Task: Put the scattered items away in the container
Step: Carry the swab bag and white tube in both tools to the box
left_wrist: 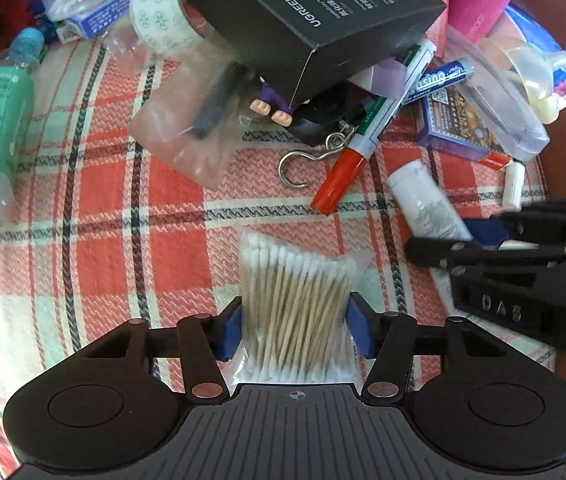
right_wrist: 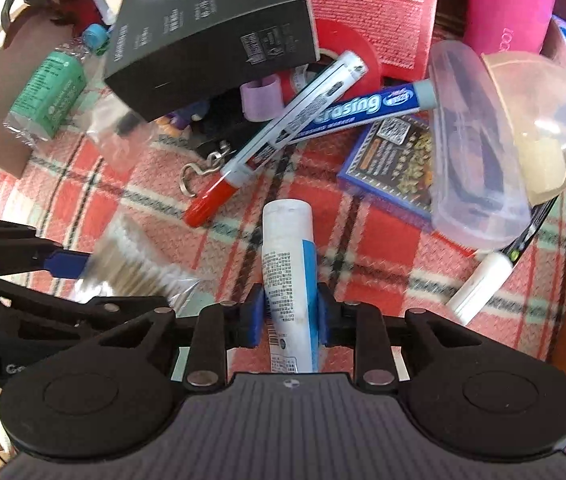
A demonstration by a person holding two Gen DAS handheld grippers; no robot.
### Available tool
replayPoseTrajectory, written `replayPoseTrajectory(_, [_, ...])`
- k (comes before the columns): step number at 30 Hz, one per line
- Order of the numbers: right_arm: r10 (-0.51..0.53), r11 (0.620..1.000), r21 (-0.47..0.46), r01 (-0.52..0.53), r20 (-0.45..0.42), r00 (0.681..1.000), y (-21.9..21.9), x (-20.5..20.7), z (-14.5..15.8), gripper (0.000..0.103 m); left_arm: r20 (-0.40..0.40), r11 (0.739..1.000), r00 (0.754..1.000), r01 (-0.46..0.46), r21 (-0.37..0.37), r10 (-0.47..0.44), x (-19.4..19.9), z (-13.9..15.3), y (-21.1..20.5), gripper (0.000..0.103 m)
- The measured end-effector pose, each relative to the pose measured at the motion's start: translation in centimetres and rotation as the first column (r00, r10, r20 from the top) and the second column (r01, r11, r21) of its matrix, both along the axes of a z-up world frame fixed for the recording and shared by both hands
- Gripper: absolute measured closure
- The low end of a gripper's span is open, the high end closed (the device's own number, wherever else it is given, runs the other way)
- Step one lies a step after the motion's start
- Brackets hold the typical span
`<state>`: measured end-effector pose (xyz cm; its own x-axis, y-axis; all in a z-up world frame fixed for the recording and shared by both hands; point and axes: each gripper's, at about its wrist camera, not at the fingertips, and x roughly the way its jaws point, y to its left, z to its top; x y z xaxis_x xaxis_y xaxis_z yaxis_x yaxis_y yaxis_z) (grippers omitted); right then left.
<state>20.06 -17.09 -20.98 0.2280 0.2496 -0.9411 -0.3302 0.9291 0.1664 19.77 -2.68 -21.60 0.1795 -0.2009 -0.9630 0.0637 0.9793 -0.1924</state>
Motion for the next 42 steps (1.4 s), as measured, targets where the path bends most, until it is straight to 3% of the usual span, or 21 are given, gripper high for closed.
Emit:
replayPoseTrajectory(9, [-0.042,0.994,0.093,0.047,-0.058,0.997,-0.6,-3.9,1.4,0.075,-0.023,0.997,0.998,-0.065,-0.051,0.064,-2.5,0.7,0.0,0.054])
replayPoseTrajectory(19, [-0.028,0.984,0.176,0.031,-0.016,0.999,0.6,-7.6,5.1,0.075,0.092,0.993,0.99,-0.105,-0.058,0.11,-6.5,5.2,1.9,0.054])
replayPoseTrajectory(30, [0.093,0.953,0.279,-0.118,0.102,0.99,5.1,-8.8,10.0,0.075,0.223,0.969,0.943,-0.243,-0.043,0.247,-12.0,12.3,7.7,0.054])
replayPoseTrajectory(42, [0.161,0.93,0.299,-0.213,0.187,0.969,13.1,-8.2,14.4,0.075,0.343,0.955,0.893,-0.292,-0.052,0.291,-13.4,17.6,15.6,0.054])
